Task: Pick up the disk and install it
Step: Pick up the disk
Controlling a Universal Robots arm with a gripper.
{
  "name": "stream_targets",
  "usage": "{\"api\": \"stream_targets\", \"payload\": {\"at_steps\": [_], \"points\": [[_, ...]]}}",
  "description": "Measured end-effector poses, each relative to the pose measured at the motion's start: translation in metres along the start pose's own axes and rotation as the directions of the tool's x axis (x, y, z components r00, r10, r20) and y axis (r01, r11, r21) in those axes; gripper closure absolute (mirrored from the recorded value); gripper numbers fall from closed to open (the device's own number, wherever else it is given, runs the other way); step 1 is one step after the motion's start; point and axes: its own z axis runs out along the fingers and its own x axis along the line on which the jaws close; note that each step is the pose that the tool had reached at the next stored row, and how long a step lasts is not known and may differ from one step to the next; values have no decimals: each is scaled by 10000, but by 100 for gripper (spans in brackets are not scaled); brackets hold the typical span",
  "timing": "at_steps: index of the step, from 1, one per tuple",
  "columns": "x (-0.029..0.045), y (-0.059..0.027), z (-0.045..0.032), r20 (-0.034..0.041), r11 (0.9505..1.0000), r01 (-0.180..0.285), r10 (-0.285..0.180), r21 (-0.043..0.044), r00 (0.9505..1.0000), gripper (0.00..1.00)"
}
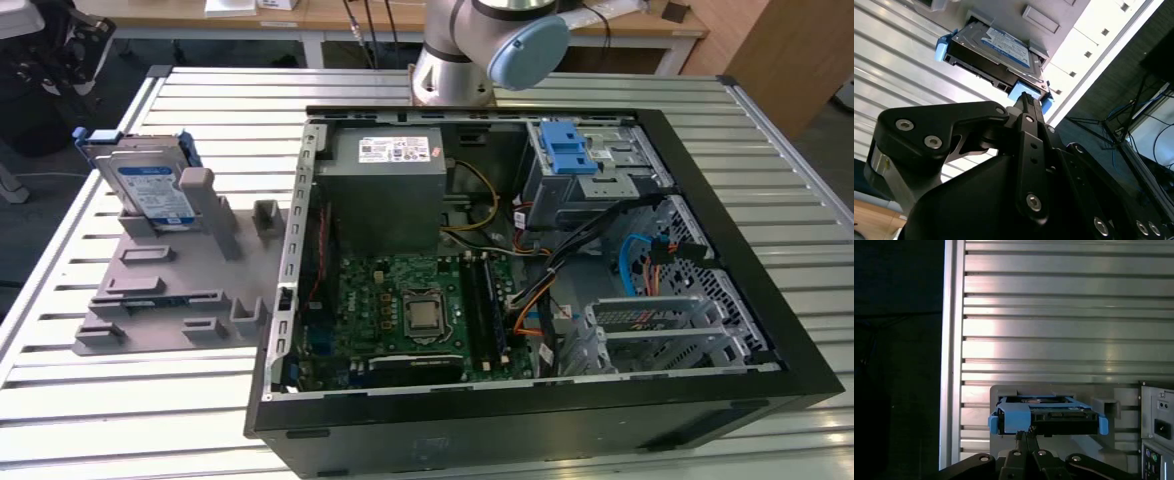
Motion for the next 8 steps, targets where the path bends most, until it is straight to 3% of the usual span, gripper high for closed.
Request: {"api": "stream_targets", "payload": {"at_steps": [8], "points": [[0, 0, 0, -17, 9992, 398, -398, 2, 9992, 89]]}}
